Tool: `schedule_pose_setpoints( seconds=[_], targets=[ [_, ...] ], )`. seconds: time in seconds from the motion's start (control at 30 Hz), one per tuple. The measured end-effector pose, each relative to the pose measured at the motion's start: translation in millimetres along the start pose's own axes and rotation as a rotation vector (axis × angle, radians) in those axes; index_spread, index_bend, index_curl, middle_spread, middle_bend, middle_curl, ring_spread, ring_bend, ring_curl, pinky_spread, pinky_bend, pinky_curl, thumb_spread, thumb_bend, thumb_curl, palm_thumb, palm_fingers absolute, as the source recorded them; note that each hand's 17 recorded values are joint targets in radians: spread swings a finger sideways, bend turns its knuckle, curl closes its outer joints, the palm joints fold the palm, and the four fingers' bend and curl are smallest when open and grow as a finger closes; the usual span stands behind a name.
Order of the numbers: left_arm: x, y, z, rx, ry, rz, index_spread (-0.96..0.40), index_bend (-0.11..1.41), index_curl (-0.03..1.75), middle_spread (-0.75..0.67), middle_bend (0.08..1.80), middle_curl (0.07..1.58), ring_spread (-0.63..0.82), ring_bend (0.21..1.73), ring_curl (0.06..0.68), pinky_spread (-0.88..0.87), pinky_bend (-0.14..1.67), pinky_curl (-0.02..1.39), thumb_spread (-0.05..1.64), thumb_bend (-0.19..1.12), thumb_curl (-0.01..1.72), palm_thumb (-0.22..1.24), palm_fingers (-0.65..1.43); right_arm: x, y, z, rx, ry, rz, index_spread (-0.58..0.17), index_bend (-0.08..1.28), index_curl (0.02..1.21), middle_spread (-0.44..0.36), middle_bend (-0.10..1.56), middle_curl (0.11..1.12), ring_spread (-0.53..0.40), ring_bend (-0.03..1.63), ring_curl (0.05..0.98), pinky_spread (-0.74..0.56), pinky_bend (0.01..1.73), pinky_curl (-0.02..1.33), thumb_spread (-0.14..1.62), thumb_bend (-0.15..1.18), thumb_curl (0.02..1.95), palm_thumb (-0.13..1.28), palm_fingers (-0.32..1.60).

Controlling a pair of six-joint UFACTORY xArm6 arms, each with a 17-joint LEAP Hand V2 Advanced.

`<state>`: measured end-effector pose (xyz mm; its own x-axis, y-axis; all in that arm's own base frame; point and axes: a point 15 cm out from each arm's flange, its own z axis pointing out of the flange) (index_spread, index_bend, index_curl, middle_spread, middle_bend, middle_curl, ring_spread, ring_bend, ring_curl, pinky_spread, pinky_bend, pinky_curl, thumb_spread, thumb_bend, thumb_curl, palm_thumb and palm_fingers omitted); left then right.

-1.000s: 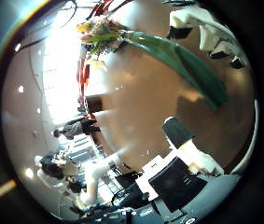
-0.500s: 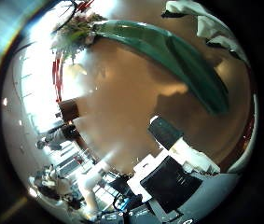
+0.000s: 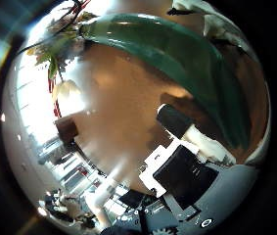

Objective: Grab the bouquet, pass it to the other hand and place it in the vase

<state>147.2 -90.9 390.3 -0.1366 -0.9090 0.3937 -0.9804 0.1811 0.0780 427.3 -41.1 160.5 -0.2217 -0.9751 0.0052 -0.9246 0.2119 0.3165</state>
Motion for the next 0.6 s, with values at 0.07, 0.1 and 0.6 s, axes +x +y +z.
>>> schedule_pose_setpoints(
  seconds=[0.07,0.1,0.6],
  targets=[
    [0.1,-0.5,-0.4,0.002,0.0,0.0,-0.19,0.21,0.62,-0.04,0.34,0.53,0.07,0.7,0.081,0.15,0.23,0.3,1.16,-0.02,0.35,0.42,0.56,1.1,-0.2,3.1,-0.011,0.006,0.002,-0.241,0.33,0.54,-0.107,0.79,0.56,-0.18,1.07,0.454,-0.1,0.79,0.3,0.99,-0.03,0.46,0.62,0.43],
    [0.4,-0.9,-0.8,0.002,0.002,0.0,-0.19,0.21,0.62,-0.04,0.34,0.53,0.07,0.71,0.08,0.15,0.23,0.3,1.16,-0.02,0.35,0.42,0.56,1.0,-2.6,2.9,-0.012,0.007,0.002,-0.248,0.33,0.54,-0.108,0.79,0.56,-0.183,1.08,0.455,-0.11,0.8,0.29,0.99,-0.03,0.46,0.62,0.44],
    [1.7,-0.8,-3.0,0.007,0.005,-0.013,-0.19,0.21,0.63,-0.04,0.34,0.53,0.07,0.71,0.073,0.15,0.23,0.3,1.16,-0.02,0.35,0.42,0.56,4.1,-1.5,10.9,-0.095,0.05,-0.016,-0.422,0.51,0.66,-0.23,0.88,0.65,-0.253,1.14,0.497,-0.44,1.05,0.35,0.97,-0.01,0.48,0.73,1.13]
  ],
)
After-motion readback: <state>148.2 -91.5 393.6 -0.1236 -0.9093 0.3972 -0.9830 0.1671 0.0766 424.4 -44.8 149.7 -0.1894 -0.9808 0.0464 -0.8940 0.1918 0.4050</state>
